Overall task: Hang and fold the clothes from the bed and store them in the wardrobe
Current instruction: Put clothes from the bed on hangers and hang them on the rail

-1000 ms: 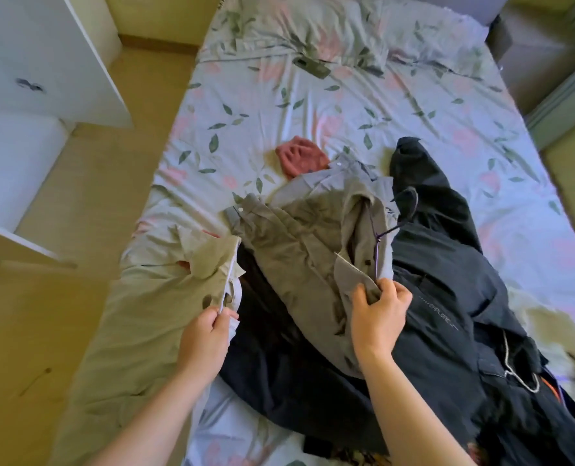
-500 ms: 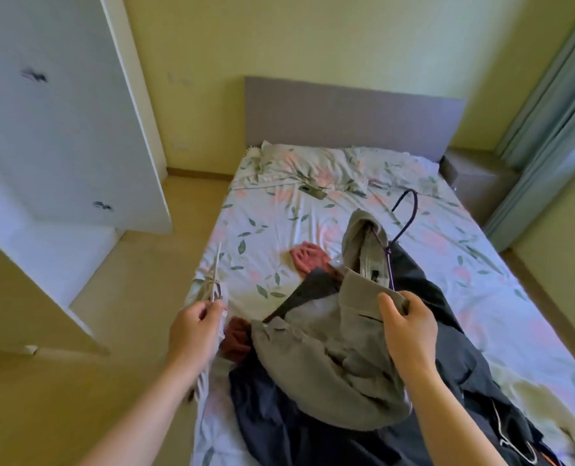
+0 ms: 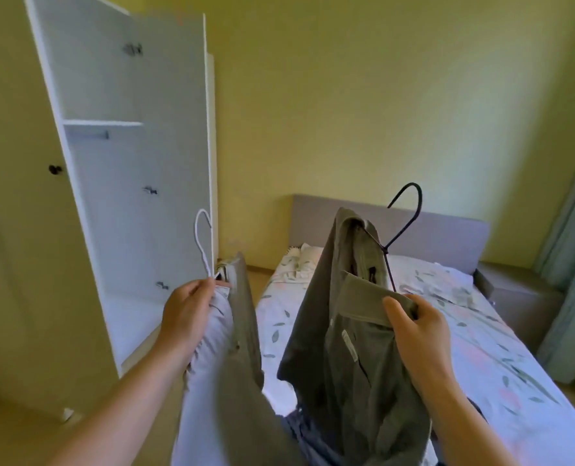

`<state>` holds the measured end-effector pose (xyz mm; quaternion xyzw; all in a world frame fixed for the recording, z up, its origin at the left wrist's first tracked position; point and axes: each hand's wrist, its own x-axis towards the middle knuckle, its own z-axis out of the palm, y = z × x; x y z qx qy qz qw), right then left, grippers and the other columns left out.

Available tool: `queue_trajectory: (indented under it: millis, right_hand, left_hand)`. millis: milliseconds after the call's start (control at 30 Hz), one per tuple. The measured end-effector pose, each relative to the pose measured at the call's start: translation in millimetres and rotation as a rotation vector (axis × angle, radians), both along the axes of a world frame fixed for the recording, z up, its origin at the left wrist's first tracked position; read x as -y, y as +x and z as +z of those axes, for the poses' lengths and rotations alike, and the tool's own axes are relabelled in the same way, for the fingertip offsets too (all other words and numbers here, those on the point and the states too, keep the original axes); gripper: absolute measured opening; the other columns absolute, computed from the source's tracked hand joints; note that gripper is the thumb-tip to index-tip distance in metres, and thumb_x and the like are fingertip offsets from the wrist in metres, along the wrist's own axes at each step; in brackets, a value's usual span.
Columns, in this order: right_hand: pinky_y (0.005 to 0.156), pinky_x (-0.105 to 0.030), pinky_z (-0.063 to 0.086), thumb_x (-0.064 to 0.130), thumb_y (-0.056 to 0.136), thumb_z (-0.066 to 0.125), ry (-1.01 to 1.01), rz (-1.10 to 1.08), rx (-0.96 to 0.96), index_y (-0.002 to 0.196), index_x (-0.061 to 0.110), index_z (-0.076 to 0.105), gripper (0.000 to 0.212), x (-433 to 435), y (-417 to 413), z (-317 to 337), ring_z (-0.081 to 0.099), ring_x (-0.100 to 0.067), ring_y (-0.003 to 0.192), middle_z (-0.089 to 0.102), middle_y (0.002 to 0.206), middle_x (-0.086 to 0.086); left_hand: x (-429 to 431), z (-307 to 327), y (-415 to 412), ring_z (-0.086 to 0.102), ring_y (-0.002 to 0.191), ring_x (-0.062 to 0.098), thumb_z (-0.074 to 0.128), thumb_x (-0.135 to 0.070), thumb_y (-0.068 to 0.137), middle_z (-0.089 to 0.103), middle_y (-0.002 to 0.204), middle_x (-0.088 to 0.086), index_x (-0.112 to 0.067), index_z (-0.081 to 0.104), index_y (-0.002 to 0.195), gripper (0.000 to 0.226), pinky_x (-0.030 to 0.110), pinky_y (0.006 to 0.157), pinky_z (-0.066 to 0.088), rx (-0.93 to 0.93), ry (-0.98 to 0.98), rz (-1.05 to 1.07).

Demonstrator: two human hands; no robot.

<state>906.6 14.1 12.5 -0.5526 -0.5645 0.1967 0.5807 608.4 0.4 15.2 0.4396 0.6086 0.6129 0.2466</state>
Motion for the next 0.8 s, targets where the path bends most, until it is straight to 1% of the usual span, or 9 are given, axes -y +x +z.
queue_trajectory:
  millis: [133, 200, 267, 367, 433, 500, 567, 667, 800]
  right_hand:
    - [0.045, -0.012, 0.042, 0.026, 0.09, 0.061, 0.084, 0.104, -0.004, 0.079, 0.018, 0.066, 0.015, 7.3, -0.4, 20.6, 0.057, -0.011, 0.062, 0.061, 0.067, 0.001]
    - [0.046, -0.013, 0.042, 0.024, 0.09, 0.062, 0.112, 0.157, 0.005, 0.077, 0.017, 0.065, 0.015, 11.5, -3.8, 24.9, 0.056, -0.013, 0.063, 0.061, 0.068, 0.0]
    - [0.046, -0.014, 0.043, 0.022, 0.089, 0.063, 0.126, 0.209, -0.001, 0.074, 0.019, 0.064, 0.015, 17.2, -11.2, 26.5, 0.057, -0.009, 0.065, 0.06, 0.066, 0.005]
    - [0.048, -0.016, 0.042, 0.021, 0.089, 0.062, 0.12, 0.287, 0.005, 0.075, 0.016, 0.065, 0.015, 25.0, -27.7, 26.7, 0.056, -0.005, 0.067, 0.059, 0.066, 0.005]
    - [0.046, -0.015, 0.039, 0.021, 0.088, 0.061, 0.125, 0.341, -0.001, 0.072, 0.014, 0.065, 0.017, 29.4, -41.4, 28.3, 0.052, -0.004, 0.059, 0.057, 0.061, 0.002]
    - [0.045, -0.015, 0.035, 0.017, 0.087, 0.061, 0.131, 0.389, -0.012, 0.069, 0.008, 0.063, 0.021, 32.1, -57.3, 29.7, 0.044, -0.006, 0.052, 0.052, 0.059, -0.009]
    - [0.046, -0.017, 0.033, 0.015, 0.087, 0.061, 0.12, 0.433, -0.005, 0.07, 0.003, 0.063, 0.021, 34.2, -75.8, 29.8, 0.039, -0.007, 0.051, 0.053, 0.063, -0.018]
    - [0.046, -0.016, 0.035, 0.016, 0.087, 0.061, 0.113, 0.479, 0.005, 0.071, 0.007, 0.066, 0.019, 36.7, -109.6, 27.1, 0.045, -0.007, 0.053, 0.056, 0.061, -0.012]
    - [0.045, -0.015, 0.036, 0.015, 0.088, 0.063, 0.105, 0.527, 0.017, 0.069, 0.011, 0.066, 0.019, 38.2, -165.6, 22.6, 0.05, -0.006, 0.054, 0.056, 0.055, 0.002]
  left_hand:
    - [37.6, 20.7, 5.1, 0.062, 0.082, 0.003, 0.047, -0.028, 0.1, 0.072, 0.086, -0.009, -0.025, 0.075, 0.082, 0.034, 0.021, 0.066, 0.042, 0.031, 0.059, 0.097]
    - [54.8, 22.4, 7.8, 0.063, 0.084, 0.005, 0.048, -0.028, 0.1, 0.073, 0.087, -0.007, -0.024, 0.076, 0.084, 0.033, 0.022, 0.069, 0.043, 0.05, 0.074, 0.129]
    - [71.2, 20.1, 7.8, 0.064, 0.087, 0.008, 0.048, -0.029, 0.1, 0.074, 0.089, -0.007, -0.023, 0.076, 0.085, 0.032, 0.024, 0.073, 0.045, 0.053, 0.076, 0.163]
    - [92.0, 14.1, -0.2, 0.064, 0.088, 0.004, 0.049, -0.029, 0.1, 0.074, 0.088, -0.011, -0.023, 0.077, 0.085, 0.032, 0.02, 0.072, 0.044, 0.025, 0.074, 0.222]
    - [103.8, 11.4, -10.4, 0.063, 0.088, 0.001, 0.049, -0.028, 0.1, 0.073, 0.087, -0.013, -0.024, 0.077, 0.085, 0.032, 0.017, 0.069, 0.041, 0.028, 0.061, 0.259]
    - [115.1, 8.7, -23.7, 0.064, 0.089, 0.002, 0.049, -0.025, 0.1, 0.073, 0.088, -0.012, -0.024, 0.076, 0.083, 0.032, 0.017, 0.071, 0.042, 0.049, 0.058, 0.274]
    - [125.8, 5.3, -39.8, 0.065, 0.091, 0.004, 0.05, -0.023, 0.1, 0.074, 0.089, -0.011, -0.024, 0.076, 0.082, 0.031, 0.018, 0.073, 0.042, 0.052, 0.047, 0.29]
    - [140.2, 1.1, -69.3, 0.065, 0.092, 0.008, 0.05, -0.023, 0.099, 0.074, 0.09, -0.01, -0.025, 0.075, 0.08, 0.031, 0.021, 0.074, 0.044, 0.036, 0.013, 0.338]
    - [156.0, 1.1, -116.4, 0.063, 0.088, 0.01, 0.049, -0.02, 0.099, 0.072, 0.088, -0.007, -0.025, 0.073, 0.08, 0.031, 0.016, 0.069, 0.041, 0.03, -0.016, 0.41]
